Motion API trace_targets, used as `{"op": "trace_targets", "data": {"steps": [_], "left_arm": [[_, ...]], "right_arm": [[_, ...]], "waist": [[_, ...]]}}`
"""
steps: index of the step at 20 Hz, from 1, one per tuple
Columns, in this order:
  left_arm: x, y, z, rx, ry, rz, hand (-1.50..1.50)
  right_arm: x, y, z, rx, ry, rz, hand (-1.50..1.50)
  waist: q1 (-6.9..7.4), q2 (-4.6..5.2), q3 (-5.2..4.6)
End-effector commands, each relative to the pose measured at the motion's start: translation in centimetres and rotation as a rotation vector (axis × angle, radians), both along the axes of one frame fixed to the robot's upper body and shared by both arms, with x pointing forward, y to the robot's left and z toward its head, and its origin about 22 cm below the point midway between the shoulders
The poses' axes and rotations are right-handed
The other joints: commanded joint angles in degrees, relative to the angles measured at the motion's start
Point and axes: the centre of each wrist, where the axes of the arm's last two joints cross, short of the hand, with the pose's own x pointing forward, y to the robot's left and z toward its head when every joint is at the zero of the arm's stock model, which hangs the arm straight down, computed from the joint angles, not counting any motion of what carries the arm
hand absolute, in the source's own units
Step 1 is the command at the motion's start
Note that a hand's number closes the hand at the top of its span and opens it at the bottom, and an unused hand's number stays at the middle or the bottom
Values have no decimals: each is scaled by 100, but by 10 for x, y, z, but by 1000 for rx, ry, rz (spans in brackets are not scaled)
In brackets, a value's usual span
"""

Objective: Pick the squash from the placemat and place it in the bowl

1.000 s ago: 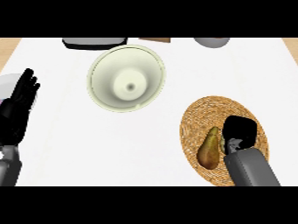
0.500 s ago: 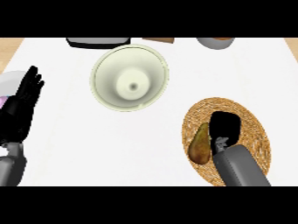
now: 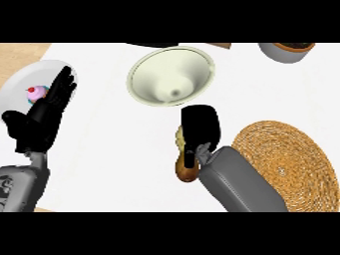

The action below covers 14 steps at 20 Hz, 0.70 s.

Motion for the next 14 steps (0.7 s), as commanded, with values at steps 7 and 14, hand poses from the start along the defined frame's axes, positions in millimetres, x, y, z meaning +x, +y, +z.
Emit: {"op": "trace_targets", "data": {"steps": [7, 14], "left_arm": [[10, -3, -2, 7, 26, 12, 0], [7, -2, -14, 10, 43, 48, 0]], "right_arm": [[-17, 79, 106, 173, -506, -3, 150], [-21, 105, 142, 298, -619, -106, 150]], "waist": [[-130, -132, -41], [-332, -131, -48]]}}
